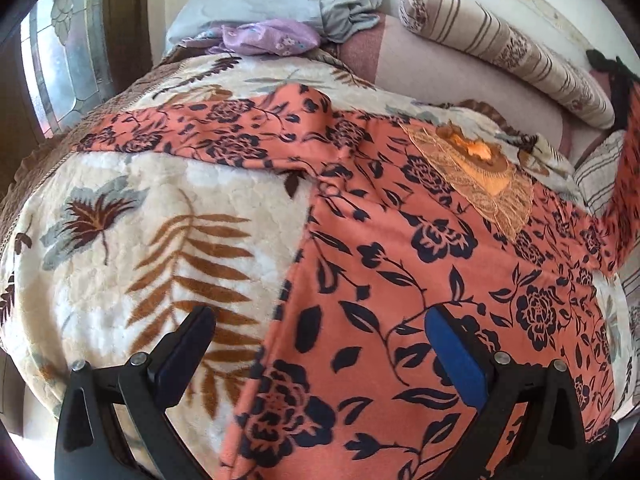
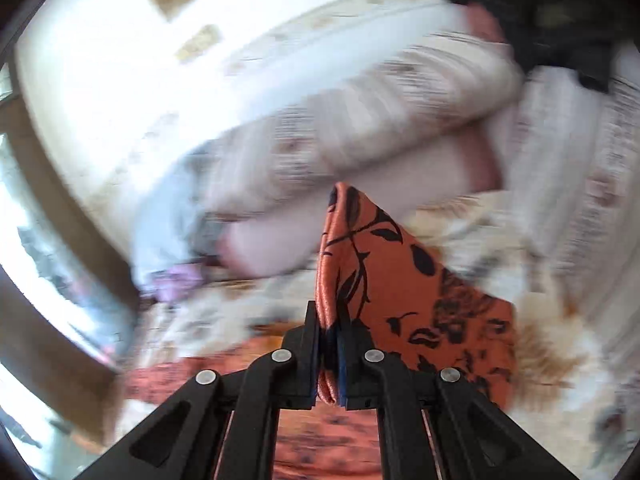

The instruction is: Fold small clothes

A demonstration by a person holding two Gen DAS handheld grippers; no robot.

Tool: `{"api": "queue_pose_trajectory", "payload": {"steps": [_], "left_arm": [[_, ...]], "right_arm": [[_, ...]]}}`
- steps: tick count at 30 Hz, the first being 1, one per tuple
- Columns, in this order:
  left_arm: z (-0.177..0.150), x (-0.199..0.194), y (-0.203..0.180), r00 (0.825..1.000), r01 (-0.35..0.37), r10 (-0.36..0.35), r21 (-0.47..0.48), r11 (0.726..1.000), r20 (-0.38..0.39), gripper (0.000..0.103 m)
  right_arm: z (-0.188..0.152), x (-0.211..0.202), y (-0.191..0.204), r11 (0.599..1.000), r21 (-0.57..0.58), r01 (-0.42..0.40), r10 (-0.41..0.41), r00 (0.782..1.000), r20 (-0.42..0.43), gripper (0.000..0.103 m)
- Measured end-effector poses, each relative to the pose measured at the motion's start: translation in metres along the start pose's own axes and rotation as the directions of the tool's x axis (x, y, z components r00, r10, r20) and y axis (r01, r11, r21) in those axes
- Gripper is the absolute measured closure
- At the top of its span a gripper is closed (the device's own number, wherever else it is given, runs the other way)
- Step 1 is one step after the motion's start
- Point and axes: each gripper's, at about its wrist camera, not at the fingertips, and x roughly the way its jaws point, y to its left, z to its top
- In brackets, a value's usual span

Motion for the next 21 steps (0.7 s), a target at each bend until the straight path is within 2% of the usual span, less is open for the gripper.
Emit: {"api": "queue_pose_trajectory", "payload": {"steps": [2,4,7,8,9,10,12,13,14,16,18,21], "left_arm": [[0.001,-0.005,0.013,1.0,-0.001,0.001,-0.024,1.0,0.016,0.0],[0.002,-0.008,0.025,1.0,0.001,0.001,-0.05,0.999,0.025,0.0],[0.003,-0.011,0.042,0.999,-0.005,0.008,-0.084,0.996,0.036,0.0],[0.004,-0.011,0.045,0.999,-0.007,0.01,-0.09,0.996,0.035,0.0],[0.005,-0.01,0.047,0.999,-0.008,0.011,-0.091,0.996,0.031,0.0],[0.006,-0.009,0.049,1.0,-0.006,0.009,-0.092,0.996,0.026,0.0],[0.011,-0.01,0.049,1.0,0.006,-0.005,-0.092,0.996,0.02,0.0],[0.016,-0.012,0.047,1.0,0.016,-0.014,-0.088,0.996,0.027,0.0],[0.02,-0.014,0.045,0.999,0.028,-0.025,-0.081,0.996,0.037,0.0],[0.03,-0.013,0.036,0.997,0.064,-0.061,-0.069,0.996,0.045,0.0],[0.049,-0.006,0.019,0.99,0.138,-0.136,-0.053,0.989,0.037,0.0],[0.078,0.011,-0.006,0.967,0.255,-0.254,-0.085,0.963,0.023,0.0]], "right_arm": [[-0.01,0.025,0.059,0.994,-0.035,-0.103,0.103,0.995,-0.011,0.096],[-0.033,0.062,0.097,0.983,-0.035,-0.178,0.176,0.983,-0.052,0.096],[-0.087,0.124,0.125,0.97,-0.005,-0.241,0.237,0.959,-0.156,0.092],[-0.115,0.154,0.128,0.972,0.005,-0.234,0.229,0.948,-0.219,0.088],[-0.14,0.179,0.129,0.979,-0.01,-0.204,0.192,0.937,-0.291,0.06],[-0.16,0.205,0.124,0.986,-0.03,-0.166,0.145,0.925,-0.352,0.021],[-0.205,0.233,0.095,0.995,-0.002,-0.095,0.085,0.894,-0.439,0.021],[-0.22,0.233,0.08,0.995,0.047,-0.092,0.103,0.881,-0.462,0.021],[-0.228,0.224,0.068,0.991,0.079,-0.11,0.134,0.88,-0.457,0.021],[-0.231,0.199,0.048,0.986,0.094,-0.137,0.164,0.89,-0.426,0.021],[-0.229,0.163,0.021,0.981,0.117,-0.152,0.185,0.913,-0.364,0.021],[-0.222,0.134,-0.026,0.978,0.161,-0.135,0.179,0.936,-0.302,0.021]]}}
